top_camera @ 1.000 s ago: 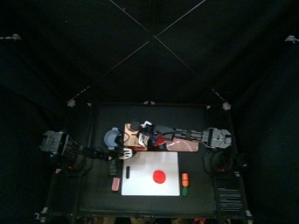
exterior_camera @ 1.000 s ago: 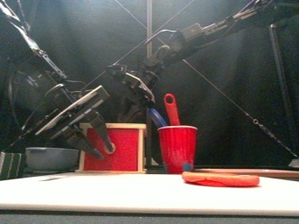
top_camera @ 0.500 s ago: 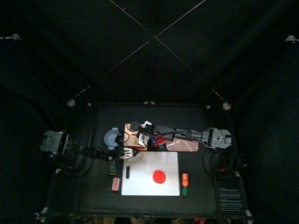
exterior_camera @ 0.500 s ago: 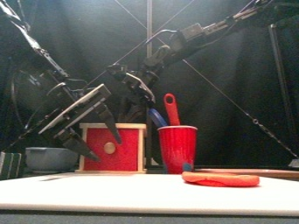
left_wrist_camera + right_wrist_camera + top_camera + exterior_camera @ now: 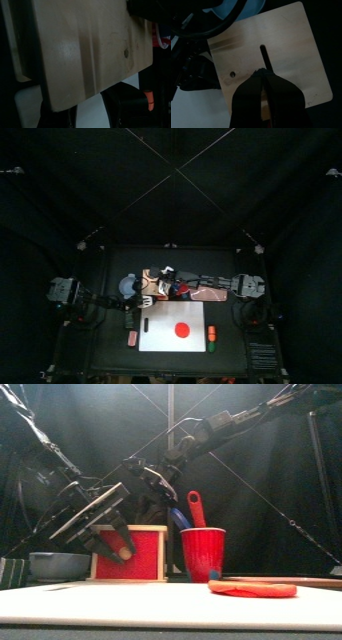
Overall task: Get the cutter from the drawer then cut the dough then place the extra dough in the bowl
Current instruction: Open the drawer
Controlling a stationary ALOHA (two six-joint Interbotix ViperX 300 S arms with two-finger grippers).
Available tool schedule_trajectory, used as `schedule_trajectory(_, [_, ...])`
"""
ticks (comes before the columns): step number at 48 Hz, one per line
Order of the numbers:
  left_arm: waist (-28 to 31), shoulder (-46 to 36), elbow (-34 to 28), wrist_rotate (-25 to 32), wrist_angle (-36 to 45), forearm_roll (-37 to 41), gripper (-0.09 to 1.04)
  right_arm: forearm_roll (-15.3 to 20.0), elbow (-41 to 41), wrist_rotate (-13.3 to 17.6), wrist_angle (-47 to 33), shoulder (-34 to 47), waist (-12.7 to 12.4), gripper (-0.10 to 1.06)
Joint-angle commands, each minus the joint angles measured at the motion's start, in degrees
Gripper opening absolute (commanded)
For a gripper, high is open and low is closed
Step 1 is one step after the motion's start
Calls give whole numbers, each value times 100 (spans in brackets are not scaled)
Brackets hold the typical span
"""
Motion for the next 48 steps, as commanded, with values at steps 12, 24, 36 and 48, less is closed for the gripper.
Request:
schedule_trajectory(12, [-9, -44, -70, -9, 18, -44, 59, -9, -18, 0, 26, -88, -9, 3])
schedule_trajectory(24, [-255, -44, -62, -9, 9, -264, 57, -9, 0, 0, 35, -88, -9, 3])
schedule_trajectory(36, [-563, -44, -88, -9, -18, -501, 57, -9, 35, -9, 44, -88, -9, 3])
schedule_trajectory(48, [-861, -44, -105, -9, -18, -721, 57, -9, 53, -9, 44, -88, -9, 3])
